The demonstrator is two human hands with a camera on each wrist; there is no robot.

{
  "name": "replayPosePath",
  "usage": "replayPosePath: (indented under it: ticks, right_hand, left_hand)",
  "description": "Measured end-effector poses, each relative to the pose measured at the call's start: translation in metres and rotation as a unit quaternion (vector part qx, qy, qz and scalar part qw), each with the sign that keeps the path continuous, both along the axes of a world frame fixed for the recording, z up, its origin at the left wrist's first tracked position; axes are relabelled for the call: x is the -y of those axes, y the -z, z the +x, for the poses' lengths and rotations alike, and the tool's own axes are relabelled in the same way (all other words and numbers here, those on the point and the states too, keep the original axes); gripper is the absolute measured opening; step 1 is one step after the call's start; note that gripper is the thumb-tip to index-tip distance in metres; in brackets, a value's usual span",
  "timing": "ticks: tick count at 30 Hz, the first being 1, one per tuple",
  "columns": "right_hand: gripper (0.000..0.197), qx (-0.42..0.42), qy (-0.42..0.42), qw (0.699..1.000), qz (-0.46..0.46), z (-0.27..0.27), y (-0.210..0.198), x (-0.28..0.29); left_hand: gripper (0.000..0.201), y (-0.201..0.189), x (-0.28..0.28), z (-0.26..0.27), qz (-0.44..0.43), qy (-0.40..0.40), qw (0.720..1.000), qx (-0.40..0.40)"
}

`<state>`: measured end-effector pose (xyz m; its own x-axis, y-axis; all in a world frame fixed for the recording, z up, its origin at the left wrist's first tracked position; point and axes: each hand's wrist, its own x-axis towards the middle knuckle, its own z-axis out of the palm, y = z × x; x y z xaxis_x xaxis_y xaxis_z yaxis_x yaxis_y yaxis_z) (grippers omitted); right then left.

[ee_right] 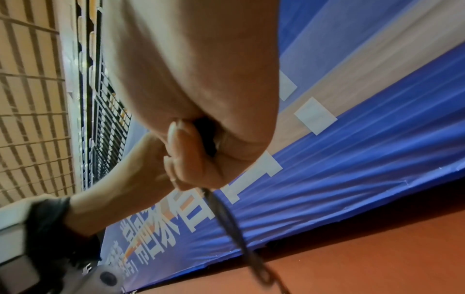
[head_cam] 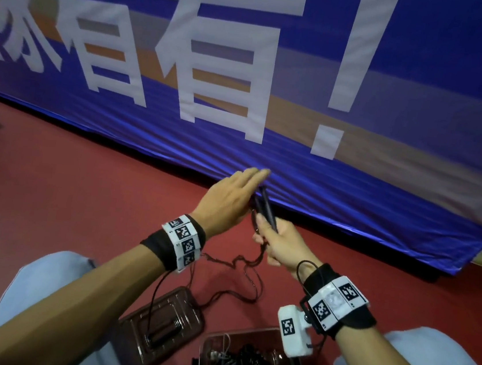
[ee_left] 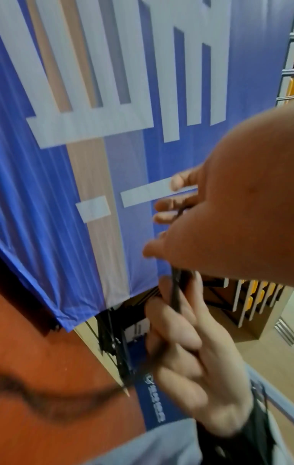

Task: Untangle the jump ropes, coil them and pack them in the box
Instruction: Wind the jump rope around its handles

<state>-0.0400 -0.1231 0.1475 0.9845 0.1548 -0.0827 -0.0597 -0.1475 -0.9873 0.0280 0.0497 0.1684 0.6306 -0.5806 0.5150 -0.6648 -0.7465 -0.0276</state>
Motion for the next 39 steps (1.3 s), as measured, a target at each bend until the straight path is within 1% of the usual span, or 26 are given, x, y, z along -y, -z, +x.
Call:
replayPosePath:
  ticks: [1,2,3,4,5,7,8,9,11,15,18,21,23,25,26,28,29,30,31,32,33,34,35,36,38,39]
  right_hand:
    - [0.030,-0.007,-0.029,0.999,-0.012,-0.002,0.001,-0.002]
    - [0.030,-0.014,-0.059,0.998,-0.018,-0.005,0.000,-0.004]
    - [0.031,-0.021,-0.088,0.996,-0.020,-0.007,-0.002,-0.005]
    - [0.032,-0.029,-0.114,0.993,-0.020,-0.010,-0.005,-0.006]
    - [0.033,-0.034,-0.135,0.990,-0.017,-0.011,-0.007,-0.005]
    - [0.034,-0.041,-0.166,0.985,-0.011,-0.013,-0.012,-0.003]
    - [0.035,-0.043,-0.175,0.984,-0.011,-0.013,-0.015,-0.002]
    - [0.035,-0.044,-0.180,0.983,-0.013,-0.013,-0.016,0.000]
    - [0.037,-0.047,-0.188,0.981,-0.019,-0.012,-0.018,0.002]
    - [0.038,-0.046,-0.199,0.978,-0.036,-0.013,-0.018,0.005]
    - [0.038,-0.035,-0.196,0.978,-0.054,-0.014,-0.020,0.005]
    - [0.040,-0.029,-0.186,0.980,-0.063,-0.013,-0.017,0.005]
    - [0.042,-0.034,-0.174,0.983,-0.054,-0.011,-0.014,0.004]
    - [0.043,-0.058,-0.162,0.985,-0.007,-0.009,-0.013,0.001]
    - [0.043,-0.080,-0.159,0.983,0.037,-0.008,-0.013,-0.001]
    - [0.041,-0.125,-0.151,0.971,0.140,-0.006,-0.012,-0.003]
    - [0.039,-0.142,-0.142,0.961,0.192,-0.005,-0.011,-0.003]
    - [0.036,-0.155,-0.127,0.951,0.237,-0.004,-0.008,-0.003]
    - [0.036,-0.164,-0.114,0.944,0.263,-0.002,-0.006,-0.004]
    - [0.036,-0.165,-0.107,0.945,0.262,-0.001,-0.003,-0.004]
    - [0.033,-0.150,-0.107,0.956,0.226,0.000,0.002,-0.004]
    - [0.029,-0.125,-0.109,0.972,0.169,0.001,0.006,-0.005]
    - [0.028,-0.094,-0.110,0.984,0.102,0.001,0.010,-0.008]
    - [0.033,-0.062,-0.105,0.992,0.034,0.000,0.014,-0.012]
    - [0.043,-0.027,-0.086,0.993,-0.077,-0.002,0.017,-0.019]
    - [0.044,-0.034,-0.082,0.992,-0.093,-0.003,0.017,-0.021]
  left_hand:
    - [0.056,-0.003,-0.004,0.004,0.059,0.026,0.997,0.033]
    - [0.038,-0.006,-0.008,0.006,0.098,0.051,0.993,0.052]
    - [0.021,-0.007,-0.012,0.007,0.116,0.069,0.989,0.059]
    - [0.012,-0.009,-0.016,0.006,0.125,0.082,0.987,0.062]
    - [0.016,-0.011,-0.020,0.006,0.130,0.086,0.986,0.065]
    - [0.031,-0.015,-0.023,0.005,0.132,0.078,0.984,0.088]
    - [0.034,-0.017,-0.024,0.006,0.127,0.078,0.984,0.102]
    - [0.033,-0.019,-0.025,0.005,0.125,0.081,0.983,0.108]
    - [0.023,-0.023,-0.026,0.003,0.129,0.093,0.982,0.102]
    - [0.022,-0.024,-0.027,-0.001,0.118,0.118,0.980,0.111]
    - [0.017,-0.025,-0.025,-0.003,0.145,0.136,0.973,0.120]
    - [0.015,-0.025,-0.023,-0.003,0.187,0.110,0.974,0.068]
    - [0.021,-0.024,-0.024,0.000,0.217,0.077,0.972,0.048]
    - [0.034,-0.022,-0.025,0.004,0.226,0.054,0.972,0.047]
    - [0.041,-0.023,-0.026,0.006,0.220,0.040,0.974,0.044]
    - [0.049,-0.027,-0.027,0.008,0.202,-0.008,0.979,0.034]
    - [0.045,-0.028,-0.027,0.009,0.203,-0.040,0.978,0.024]
    - [0.036,-0.028,-0.027,0.009,0.209,-0.074,0.975,0.005]
    - [0.025,-0.027,-0.026,0.008,0.215,-0.107,0.971,-0.018]
    - [0.018,-0.026,-0.024,0.006,0.218,-0.129,0.967,-0.034]
    - [0.017,-0.023,-0.022,0.004,0.228,-0.147,0.961,-0.047]
    - [0.017,-0.019,-0.020,0.004,0.239,-0.162,0.956,-0.057]
    - [0.017,-0.013,-0.019,0.004,0.246,-0.178,0.951,-0.065]
    - [0.017,-0.007,-0.018,0.004,0.245,-0.194,0.947,-0.072]
    - [0.019,0.007,-0.018,0.005,0.247,-0.230,0.936,-0.100]
    - [0.021,0.015,-0.018,0.004,0.259,-0.241,0.929,-0.112]
